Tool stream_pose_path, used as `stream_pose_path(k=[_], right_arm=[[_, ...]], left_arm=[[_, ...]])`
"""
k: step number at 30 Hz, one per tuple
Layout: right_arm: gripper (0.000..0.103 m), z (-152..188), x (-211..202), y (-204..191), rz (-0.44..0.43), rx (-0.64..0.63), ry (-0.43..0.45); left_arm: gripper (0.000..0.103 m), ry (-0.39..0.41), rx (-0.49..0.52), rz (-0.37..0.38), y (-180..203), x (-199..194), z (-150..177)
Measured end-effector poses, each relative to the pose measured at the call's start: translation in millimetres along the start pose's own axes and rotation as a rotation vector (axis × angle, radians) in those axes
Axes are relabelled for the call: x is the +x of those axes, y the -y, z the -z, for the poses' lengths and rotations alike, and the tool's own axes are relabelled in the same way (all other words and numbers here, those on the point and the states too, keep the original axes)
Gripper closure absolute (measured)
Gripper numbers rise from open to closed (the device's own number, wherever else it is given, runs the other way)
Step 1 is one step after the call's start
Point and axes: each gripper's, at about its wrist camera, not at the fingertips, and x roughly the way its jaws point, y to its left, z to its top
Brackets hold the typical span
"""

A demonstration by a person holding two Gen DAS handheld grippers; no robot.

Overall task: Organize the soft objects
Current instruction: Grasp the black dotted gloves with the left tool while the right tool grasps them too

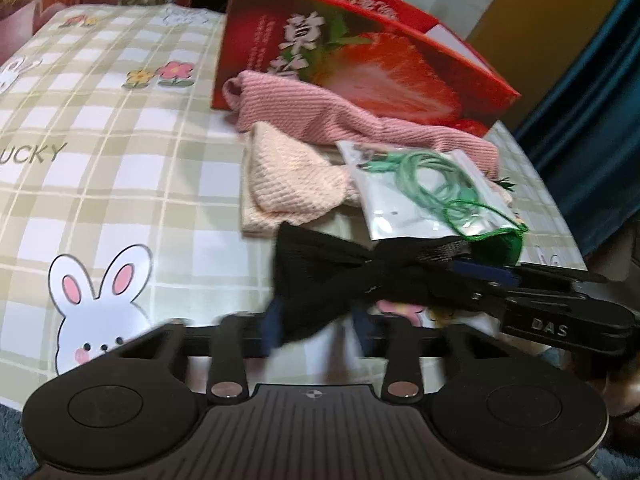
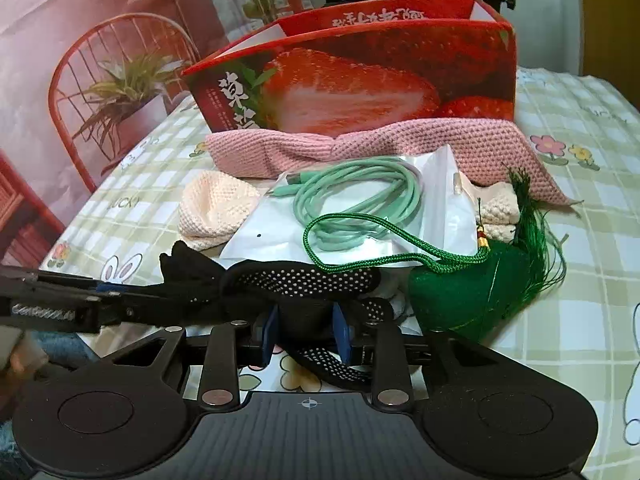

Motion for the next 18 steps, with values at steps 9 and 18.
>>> stream_pose_path(k=[9, 18], right_arm=[[0.054, 2, -17, -17, 0.093, -0.16, 0.075], [0.048, 13, 1, -16, 0.12, -0.217, 0.044]], left_arm=[[0.081, 0.015, -0.06, 0.007, -12, 4, -1], [0.079, 0.026, -0.055, 0.009, -13, 5, 1]])
